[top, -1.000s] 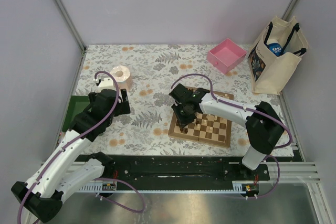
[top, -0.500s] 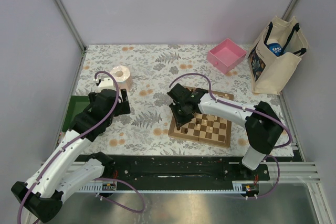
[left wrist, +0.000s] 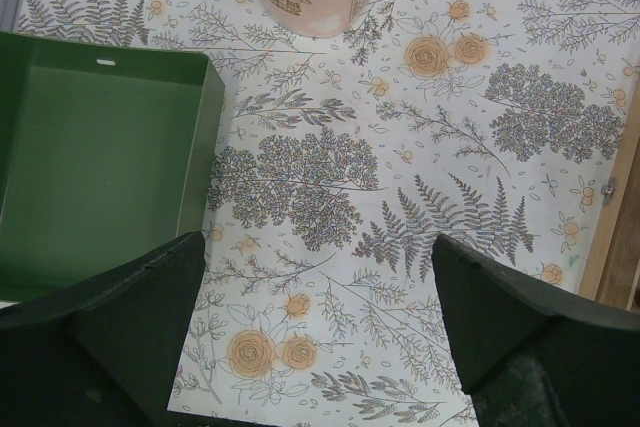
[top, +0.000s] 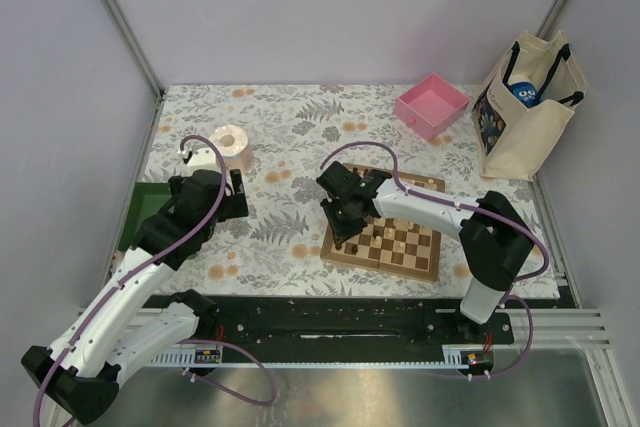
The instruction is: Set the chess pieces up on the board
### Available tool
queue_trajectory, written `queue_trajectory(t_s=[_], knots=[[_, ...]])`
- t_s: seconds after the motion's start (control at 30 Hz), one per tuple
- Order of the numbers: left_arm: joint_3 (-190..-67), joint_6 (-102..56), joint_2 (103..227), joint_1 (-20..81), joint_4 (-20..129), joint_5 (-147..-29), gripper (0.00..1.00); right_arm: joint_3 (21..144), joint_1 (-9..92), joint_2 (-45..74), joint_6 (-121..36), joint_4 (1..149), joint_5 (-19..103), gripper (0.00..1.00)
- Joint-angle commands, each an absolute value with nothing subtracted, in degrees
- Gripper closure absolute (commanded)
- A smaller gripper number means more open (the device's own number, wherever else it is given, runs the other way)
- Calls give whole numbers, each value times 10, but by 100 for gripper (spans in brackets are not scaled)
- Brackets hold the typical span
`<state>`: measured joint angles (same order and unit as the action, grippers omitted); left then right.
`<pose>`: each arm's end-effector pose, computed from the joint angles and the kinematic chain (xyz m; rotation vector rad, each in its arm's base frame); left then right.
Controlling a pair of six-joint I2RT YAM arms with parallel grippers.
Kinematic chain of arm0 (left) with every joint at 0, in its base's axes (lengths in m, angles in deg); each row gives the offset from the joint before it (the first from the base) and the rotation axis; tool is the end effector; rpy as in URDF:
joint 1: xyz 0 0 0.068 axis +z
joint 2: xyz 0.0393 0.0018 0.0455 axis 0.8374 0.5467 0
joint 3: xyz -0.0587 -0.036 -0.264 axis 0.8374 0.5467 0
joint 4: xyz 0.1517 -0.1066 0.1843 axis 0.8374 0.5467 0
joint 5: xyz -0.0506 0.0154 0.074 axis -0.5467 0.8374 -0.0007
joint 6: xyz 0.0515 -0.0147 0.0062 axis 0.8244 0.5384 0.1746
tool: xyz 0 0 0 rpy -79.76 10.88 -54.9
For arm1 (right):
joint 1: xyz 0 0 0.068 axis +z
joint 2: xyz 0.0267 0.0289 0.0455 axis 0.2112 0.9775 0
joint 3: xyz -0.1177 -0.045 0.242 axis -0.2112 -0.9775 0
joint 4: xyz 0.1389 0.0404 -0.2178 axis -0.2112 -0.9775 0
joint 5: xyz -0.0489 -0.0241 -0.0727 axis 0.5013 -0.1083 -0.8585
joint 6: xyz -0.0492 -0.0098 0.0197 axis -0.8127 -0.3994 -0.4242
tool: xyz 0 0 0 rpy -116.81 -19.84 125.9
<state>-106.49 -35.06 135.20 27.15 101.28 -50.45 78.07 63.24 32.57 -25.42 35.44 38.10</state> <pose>0.1436 -0.0619 0.3137 -0.1560 2.1587 0.0518 0.2159 0.2710 0.2108 -0.6850 2.7689 0.4117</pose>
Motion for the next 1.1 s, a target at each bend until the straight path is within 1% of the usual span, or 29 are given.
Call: queue_trajectory(t_s=[0.0, 0.07, 0.2, 0.33, 0.57, 0.73, 0.83, 1.07], knots=[[-1063, -350, 1351, 273, 1004, -508, 1, 797, 640, 327, -246, 368, 362, 73], [-1063, -349, 1352, 273, 1005, -509, 1, 797, 640, 327, -247, 368, 362, 71], [-1063, -349, 1351, 273, 1005, -509, 1, 796, 640, 324, -249, 368, 361, 62], [-1063, -350, 1352, 273, 1004, -508, 1, 801, 640, 315, -248, 366, 366, 58], [-1063, -349, 1350, 273, 1004, -508, 1, 792, 640, 262, -253, 349, 345, 56], [-1063, -350, 1350, 273, 1005, -509, 1, 765, 640, 220, -246, 336, 282, 56], [-1064, -350, 1349, 273, 1005, -509, 1, 757, 637, 221, -237, 319, 269, 56], [-1062, -351, 1348, 273, 1005, -510, 1, 732, 638, 249, -226, 317, 283, 56]])
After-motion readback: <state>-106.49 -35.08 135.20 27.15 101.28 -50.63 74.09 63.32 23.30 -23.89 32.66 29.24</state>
